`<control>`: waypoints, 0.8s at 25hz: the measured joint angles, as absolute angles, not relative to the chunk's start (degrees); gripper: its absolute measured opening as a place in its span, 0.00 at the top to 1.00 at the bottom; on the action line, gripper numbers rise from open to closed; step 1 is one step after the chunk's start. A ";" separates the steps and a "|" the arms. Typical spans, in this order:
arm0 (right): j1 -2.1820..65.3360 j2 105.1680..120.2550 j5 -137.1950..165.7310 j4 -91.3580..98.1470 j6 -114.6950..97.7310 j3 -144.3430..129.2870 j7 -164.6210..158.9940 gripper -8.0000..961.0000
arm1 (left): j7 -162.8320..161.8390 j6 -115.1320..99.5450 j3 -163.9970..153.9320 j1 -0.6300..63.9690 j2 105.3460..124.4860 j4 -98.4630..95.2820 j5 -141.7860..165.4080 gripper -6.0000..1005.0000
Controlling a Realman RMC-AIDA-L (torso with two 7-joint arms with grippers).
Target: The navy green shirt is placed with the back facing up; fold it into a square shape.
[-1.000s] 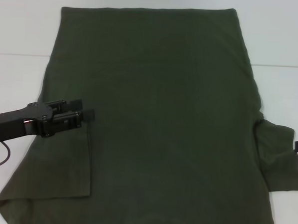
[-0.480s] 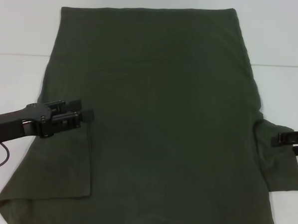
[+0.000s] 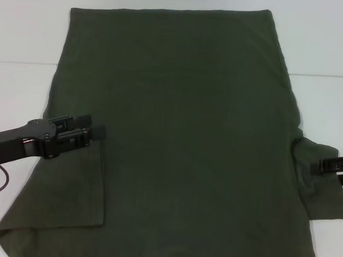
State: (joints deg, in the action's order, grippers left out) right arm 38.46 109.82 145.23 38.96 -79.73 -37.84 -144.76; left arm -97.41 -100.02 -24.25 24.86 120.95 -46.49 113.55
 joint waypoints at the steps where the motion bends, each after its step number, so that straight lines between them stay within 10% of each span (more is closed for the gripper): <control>1: 38.36 109.76 145.34 38.86 -79.81 -37.90 -144.78 0.22 | -97.41 -100.02 -24.25 24.86 120.97 -46.49 113.53 0.30; 20: 38.82 111.18 145.69 38.86 -78.95 -37.89 -144.95 0.23 | -97.38 -99.87 -24.26 24.87 121.11 -46.49 112.09 0.30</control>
